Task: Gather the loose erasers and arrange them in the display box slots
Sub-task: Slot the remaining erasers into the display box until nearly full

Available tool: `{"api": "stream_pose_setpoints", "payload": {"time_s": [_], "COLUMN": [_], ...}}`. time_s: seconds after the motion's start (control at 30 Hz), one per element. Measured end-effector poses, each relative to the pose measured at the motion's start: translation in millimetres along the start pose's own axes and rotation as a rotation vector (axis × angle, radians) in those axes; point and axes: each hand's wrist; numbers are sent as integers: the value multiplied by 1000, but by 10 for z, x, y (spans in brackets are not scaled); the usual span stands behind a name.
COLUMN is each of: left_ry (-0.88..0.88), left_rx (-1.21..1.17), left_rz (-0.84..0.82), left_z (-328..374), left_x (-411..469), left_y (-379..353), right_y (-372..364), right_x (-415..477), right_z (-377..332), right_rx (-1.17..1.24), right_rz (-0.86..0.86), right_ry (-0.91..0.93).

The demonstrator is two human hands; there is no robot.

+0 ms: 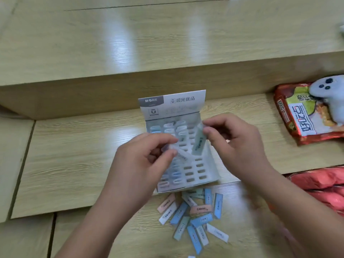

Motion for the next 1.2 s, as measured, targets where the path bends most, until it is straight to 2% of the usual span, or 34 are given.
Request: {"api": "stream_pose_setpoints", "payload": {"time_s": [0.17, 0.47, 0.63, 0.8, 1.0, 1.07, 1.2], "left_ry": [-98, -188, -181, -131, -196, -200, -180], "left_rx": [226, 355, 395, 414, 452, 460, 451], "left_rz": [-26, 11, 24, 54, 44, 39, 21], "left_z": [-84, -107, -113, -80, -85, -120, -214], "left_x": [150, 84, 44, 53, 130, 173, 232], "left_y": [-124, -168, -229, -297, -372, -395, -436], "right_y": [-312, -394, -411, -326, -281, -236, -132], "right_x": [170, 212, 201, 240, 257, 265, 229], "right_z": [192, 308, 316, 350, 238, 236, 283], "right_rx": [-188, -221, -233, -305, -427, -418, -355], "right_rz": [-112, -87, -36, -147, -214, -185, -105], "right_ry": [147, 294, 360, 442, 523, 510, 336]}}
Point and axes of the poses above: each hand's wrist, its own x-axis towards the middle knuckle, its own y-axis out of the back of the hand, z = x × y, and after that the axes turned 11 degrees about -x, right-handed
